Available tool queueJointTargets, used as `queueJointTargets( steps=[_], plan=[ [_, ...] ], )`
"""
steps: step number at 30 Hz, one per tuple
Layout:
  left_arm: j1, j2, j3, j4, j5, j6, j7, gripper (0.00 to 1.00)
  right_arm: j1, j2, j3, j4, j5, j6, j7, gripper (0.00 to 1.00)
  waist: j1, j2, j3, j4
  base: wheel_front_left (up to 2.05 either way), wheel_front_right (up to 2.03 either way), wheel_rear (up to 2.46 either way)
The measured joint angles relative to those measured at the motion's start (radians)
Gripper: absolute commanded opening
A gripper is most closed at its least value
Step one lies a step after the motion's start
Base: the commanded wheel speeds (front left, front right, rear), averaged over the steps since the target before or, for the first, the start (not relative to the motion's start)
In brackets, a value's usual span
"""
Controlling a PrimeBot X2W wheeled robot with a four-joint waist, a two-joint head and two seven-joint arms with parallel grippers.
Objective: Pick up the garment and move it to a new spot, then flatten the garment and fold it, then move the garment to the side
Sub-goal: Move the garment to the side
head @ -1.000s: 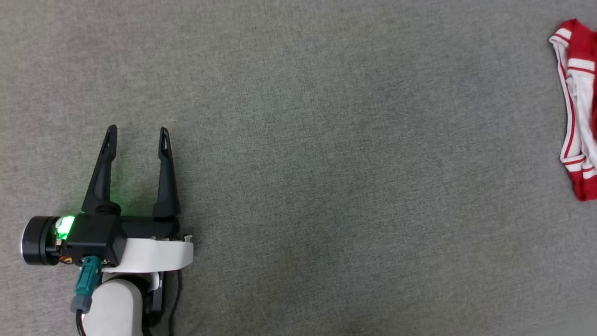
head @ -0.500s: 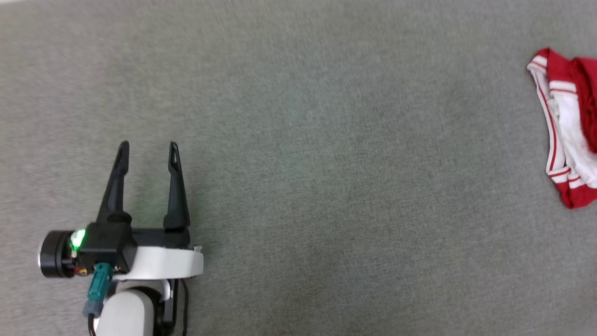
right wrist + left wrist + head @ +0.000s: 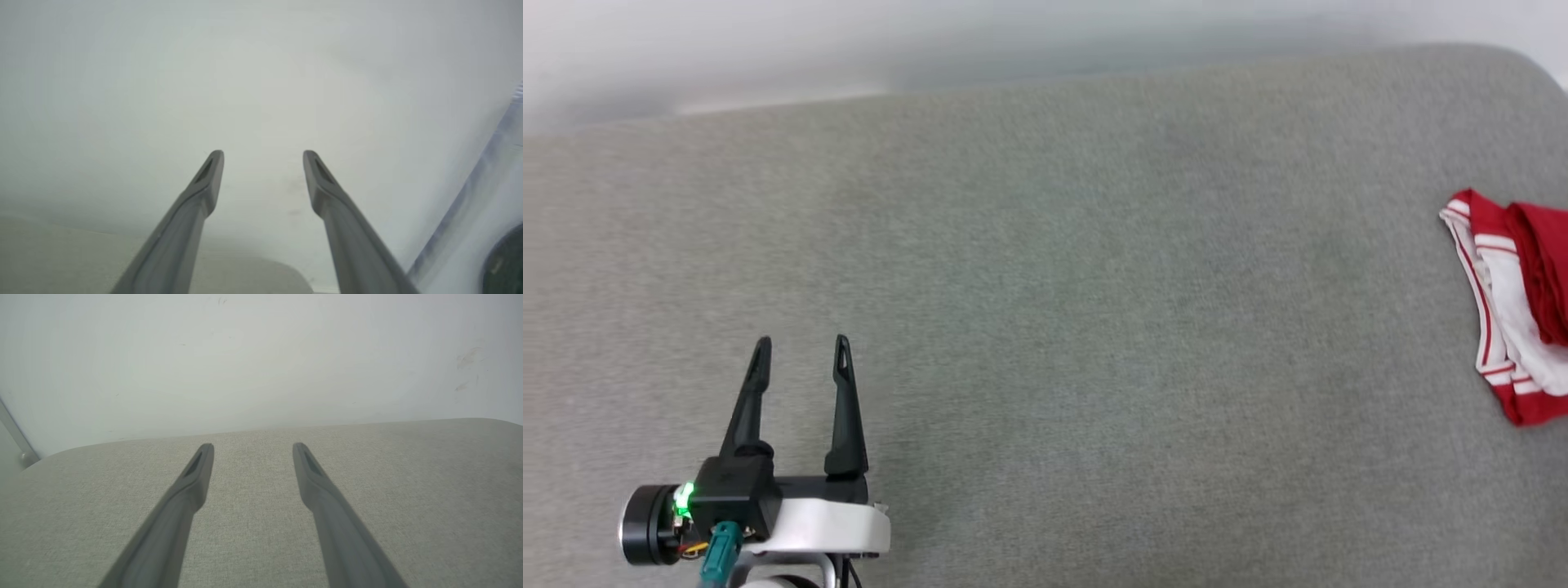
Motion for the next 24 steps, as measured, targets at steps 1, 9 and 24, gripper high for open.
queueJointTargets(
  steps=[1, 9, 24],
  plan=[
    [0.005, -0.001, -0.001, 0.002, 0.000, 0.001, 0.000, 1.00, 0.034, 0.025, -0.021, -0.046, -0.012, 0.000, -0.001, 1.00, 0.0000, 0.0000, -0.012, 0.007, 0.00, 0.00, 0.00],
    [0.030, -0.004, -0.019, 0.025, -0.006, 0.003, 0.000, 1.00, 0.306, 0.219, -0.076, -0.297, -0.110, 0.000, -0.002, 1.00, 0.0000, 0.0000, -0.088, 0.066, 0.00, 0.00, 0.00],
    [0.084, -0.006, -0.018, 0.045, -0.007, 0.002, 0.000, 1.00, 0.708, 0.479, -0.151, -0.459, -0.187, 0.000, -0.002, 1.00, -0.0001, 0.0000, -0.165, 0.120, 0.00, 0.00, 0.00]
  ],
)
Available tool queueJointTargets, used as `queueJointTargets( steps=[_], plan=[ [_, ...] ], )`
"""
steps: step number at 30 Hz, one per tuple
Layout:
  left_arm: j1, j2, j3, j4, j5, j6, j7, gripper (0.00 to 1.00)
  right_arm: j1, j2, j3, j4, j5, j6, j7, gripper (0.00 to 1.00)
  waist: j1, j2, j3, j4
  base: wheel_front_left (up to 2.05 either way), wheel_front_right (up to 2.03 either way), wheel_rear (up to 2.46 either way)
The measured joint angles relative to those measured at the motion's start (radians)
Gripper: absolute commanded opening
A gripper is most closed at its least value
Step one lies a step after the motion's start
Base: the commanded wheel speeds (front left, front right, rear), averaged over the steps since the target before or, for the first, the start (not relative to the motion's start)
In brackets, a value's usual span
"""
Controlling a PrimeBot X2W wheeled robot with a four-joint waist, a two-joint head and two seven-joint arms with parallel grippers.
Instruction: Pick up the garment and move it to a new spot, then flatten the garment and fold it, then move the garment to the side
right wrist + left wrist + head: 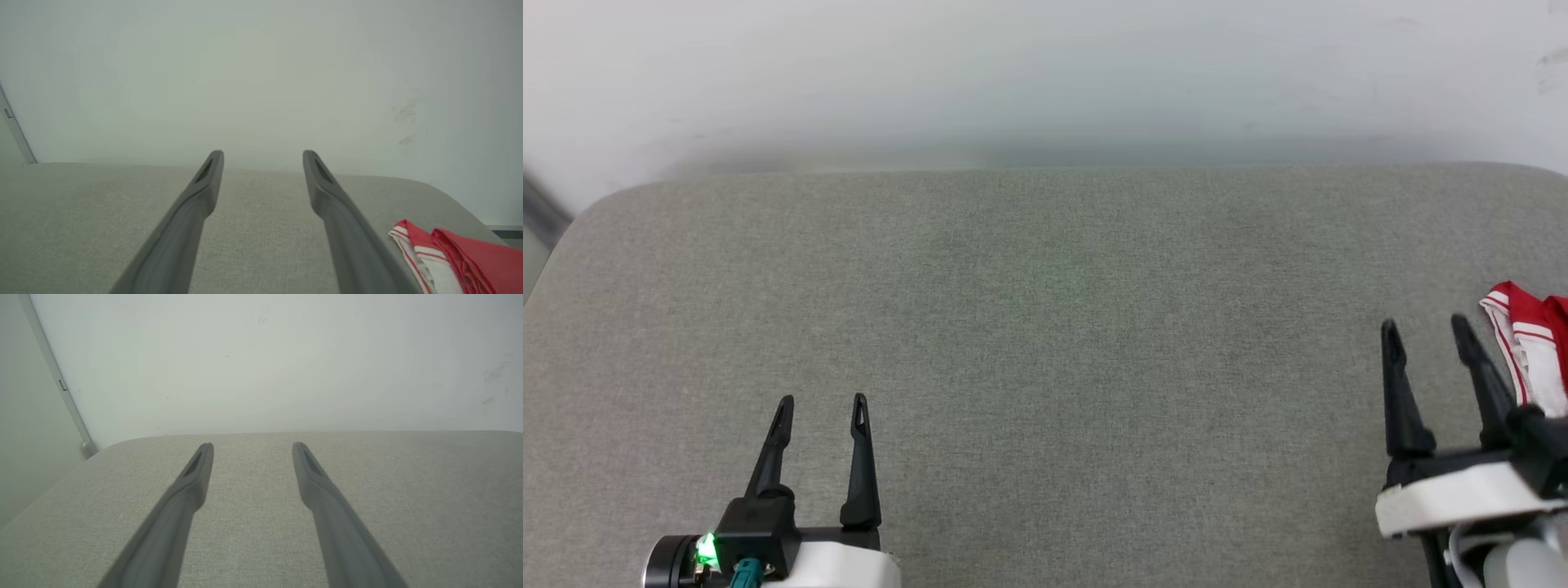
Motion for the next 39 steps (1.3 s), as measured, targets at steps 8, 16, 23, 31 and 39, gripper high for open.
queueJointTargets(
  steps=[8, 16, 23, 31, 39],
  plan=[
    [0.027, 0.000, -0.002, 0.010, -0.004, -0.005, 0.000, 1.00, 0.121, 0.044, -0.034, -0.041, 0.000, 0.000, 0.000, 1.00, 0.0000, 0.0000, -0.034, -0.006, 0.00, 0.00, 0.00],
    [0.058, 0.000, -0.012, 0.013, -0.019, -0.019, 0.000, 1.00, 0.202, 0.057, -0.046, -0.072, 0.010, 0.000, 0.000, 1.00, 0.0000, 0.0000, -0.070, -0.002, 0.00, 0.00, 0.00],
    [0.068, -0.001, -0.012, 0.012, -0.023, -0.030, 0.000, 1.00, 0.228, 0.061, -0.042, -0.097, 0.017, 0.000, 0.000, 1.00, 0.0001, 0.0000, -0.077, -0.010, 0.00, 0.00, 0.00],
    [0.086, -0.001, -0.014, 0.058, -0.042, -0.030, 0.005, 0.00, 0.236, 0.063, -0.039, -0.054, 0.036, 0.000, 0.006, 0.00, 0.0001, 0.0000, -0.077, -0.013, 0.00, 0.00, 0.00],
    [0.076, 0.005, -0.011, 0.078, -0.218, -0.044, 0.033, 0.00, 0.230, 0.062, -0.033, -0.031, 0.198, 0.000, 0.041, 0.00, 0.0002, 0.0000, -0.076, -0.014, 0.00, 0.00, 0.00]
  ],
)
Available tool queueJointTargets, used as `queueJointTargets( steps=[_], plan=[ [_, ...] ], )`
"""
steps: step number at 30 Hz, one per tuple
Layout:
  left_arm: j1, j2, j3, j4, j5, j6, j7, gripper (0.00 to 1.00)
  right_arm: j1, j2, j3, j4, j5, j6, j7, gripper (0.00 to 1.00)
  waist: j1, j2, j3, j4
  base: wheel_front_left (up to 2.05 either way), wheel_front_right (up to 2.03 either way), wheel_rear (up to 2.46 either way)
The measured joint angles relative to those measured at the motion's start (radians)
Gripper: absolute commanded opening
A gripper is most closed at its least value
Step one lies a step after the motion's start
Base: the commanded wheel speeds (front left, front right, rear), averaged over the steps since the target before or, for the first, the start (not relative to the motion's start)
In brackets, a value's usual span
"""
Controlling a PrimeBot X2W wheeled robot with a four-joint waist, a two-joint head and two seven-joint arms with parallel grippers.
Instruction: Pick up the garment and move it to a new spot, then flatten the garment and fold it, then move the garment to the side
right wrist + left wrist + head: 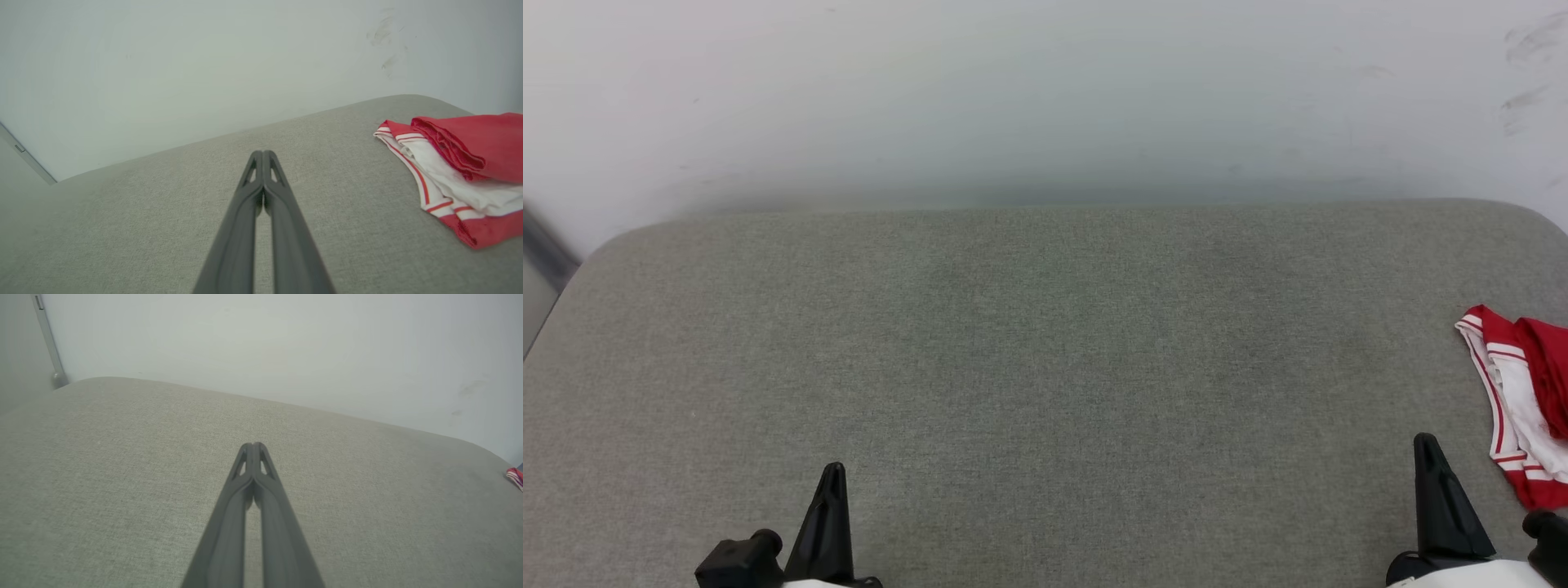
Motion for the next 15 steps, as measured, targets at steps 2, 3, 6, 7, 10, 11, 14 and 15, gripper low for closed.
queueJointTargets(
  steps=[2, 3, 6, 7, 10, 11, 14, 15],
  plan=[
    [-0.007, 0.002, 0.000, 0.007, -0.042, -0.005, 0.008, 0.00, -0.006, 0.000, 0.001, 0.006, 0.036, 0.000, 0.009, 0.00, 0.0000, 0.0000, 0.000, 0.000, 0.00, 0.00, 0.00],
    [-0.011, 0.003, 0.001, 0.011, -0.062, -0.006, 0.009, 0.00, -0.009, 0.000, 0.001, 0.008, 0.056, 0.000, 0.014, 0.00, 0.0000, 0.0000, 0.000, 0.000, 0.00, 0.00, 0.00],
    [-0.022, 0.006, 0.003, 0.021, -0.122, -0.013, 0.020, 0.00, -0.017, -0.001, 0.002, 0.016, 0.111, 0.000, 0.026, 0.00, 0.0000, 0.0000, 0.000, -0.001, 0.00, 0.00, 0.00],
    [-0.026, 0.007, 0.003, 0.025, -0.142, -0.014, 0.026, 0.00, -0.020, -0.001, 0.003, 0.018, 0.131, 0.000, 0.030, 0.00, 0.0000, 0.0000, 0.000, -0.001, 0.00, 0.00, 0.00],
    [-0.037, 0.010, 0.005, 0.035, -0.199, -0.022, 0.035, 0.00, -0.028, -0.001, 0.005, 0.026, 0.183, 0.000, 0.040, 0.00, 0.0000, 0.0000, 0.000, -0.001, 0.00, 0.00, 0.00],
    [-0.041, 0.010, 0.007, 0.038, -0.217, -0.023, 0.037, 0.00, -0.032, -0.001, 0.005, 0.029, 0.200, 0.000, 0.046, 0.00, 0.0000, 0.0000, 0.000, -0.001, 0.00, 0.00, 0.00],
    [-0.050, 0.013, 0.009, 0.048, -0.272, -0.030, 0.047, 0.00, -0.040, -0.002, 0.006, 0.036, 0.250, 0.000, 0.058, 0.00, 0.0000, 0.0000, 0.001, -0.002, 0.00, 0.00, 0.00],
    [-0.054, 0.014, 0.010, 0.050, -0.289, -0.031, 0.052, 0.00, -0.043, -0.002, 0.006, 0.039, 0.267, 0.000, 0.060, 0.00, 0.0000, 0.0000, 0.001, -0.002, 0.00, 0.00, 0.00]
  ],
)
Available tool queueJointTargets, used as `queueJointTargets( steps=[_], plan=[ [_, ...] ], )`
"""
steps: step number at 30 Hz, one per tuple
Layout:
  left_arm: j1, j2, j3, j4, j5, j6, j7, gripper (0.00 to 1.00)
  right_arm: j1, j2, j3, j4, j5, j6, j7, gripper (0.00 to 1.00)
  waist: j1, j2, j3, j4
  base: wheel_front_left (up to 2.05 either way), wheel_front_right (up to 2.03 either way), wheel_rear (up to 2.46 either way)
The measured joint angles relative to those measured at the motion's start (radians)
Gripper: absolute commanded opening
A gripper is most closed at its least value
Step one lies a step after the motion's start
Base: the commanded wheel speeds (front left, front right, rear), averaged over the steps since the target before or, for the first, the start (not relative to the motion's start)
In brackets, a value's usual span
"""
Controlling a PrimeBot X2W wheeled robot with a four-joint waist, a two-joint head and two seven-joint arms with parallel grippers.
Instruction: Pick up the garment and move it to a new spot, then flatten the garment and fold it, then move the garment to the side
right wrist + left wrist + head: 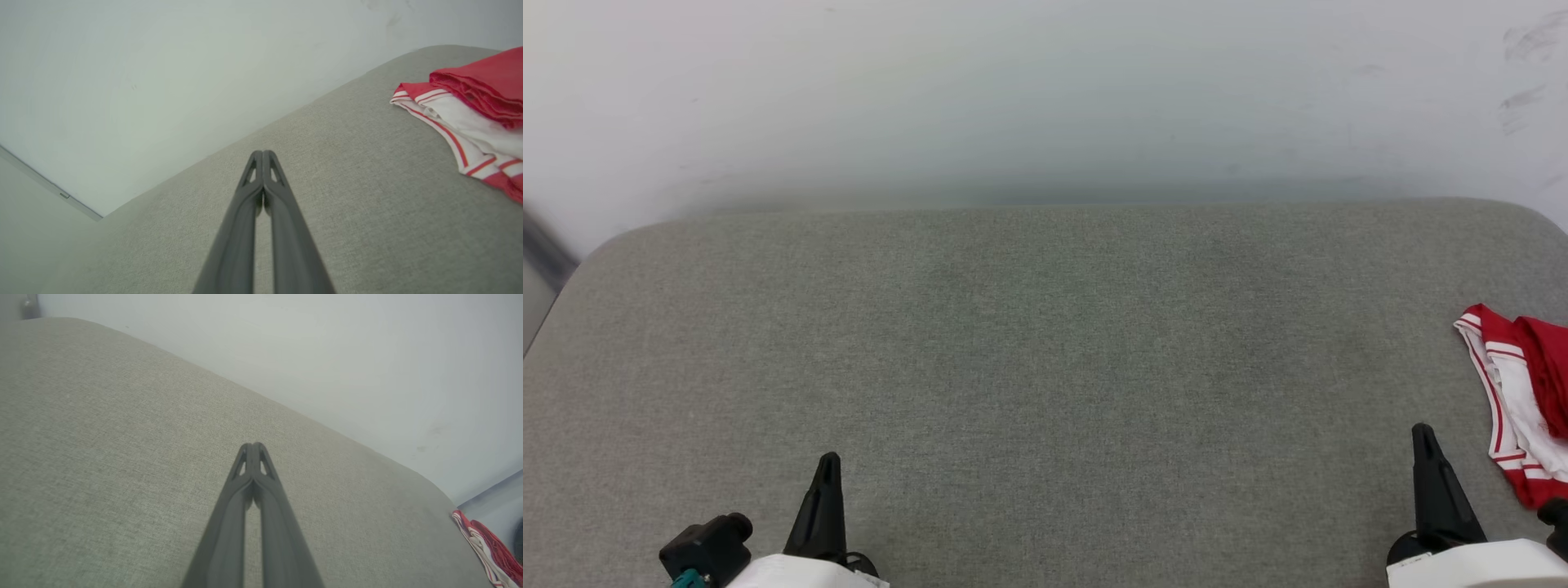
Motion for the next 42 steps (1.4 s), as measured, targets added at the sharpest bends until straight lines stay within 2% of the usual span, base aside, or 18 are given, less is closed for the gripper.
queueJointTargets(
  steps=[16, 42],
  plan=[
    [-0.049, 0.011, 0.018, 0.038, -0.283, -0.032, 0.054, 0.00, -0.045, -0.003, 0.003, 0.037, 0.261, 0.000, 0.065, 0.00, 0.0000, 0.0000, 0.001, -0.002, 0.00, 0.00, 0.00],
    [-0.106, 0.014, 0.050, 0.083, -0.603, -0.063, 0.128, 0.00, -0.100, -0.005, 0.004, 0.080, 0.564, 0.000, 0.140, 0.00, 0.0000, 0.0000, 0.003, -0.006, 0.00, 0.00, 0.00]
  ],
)
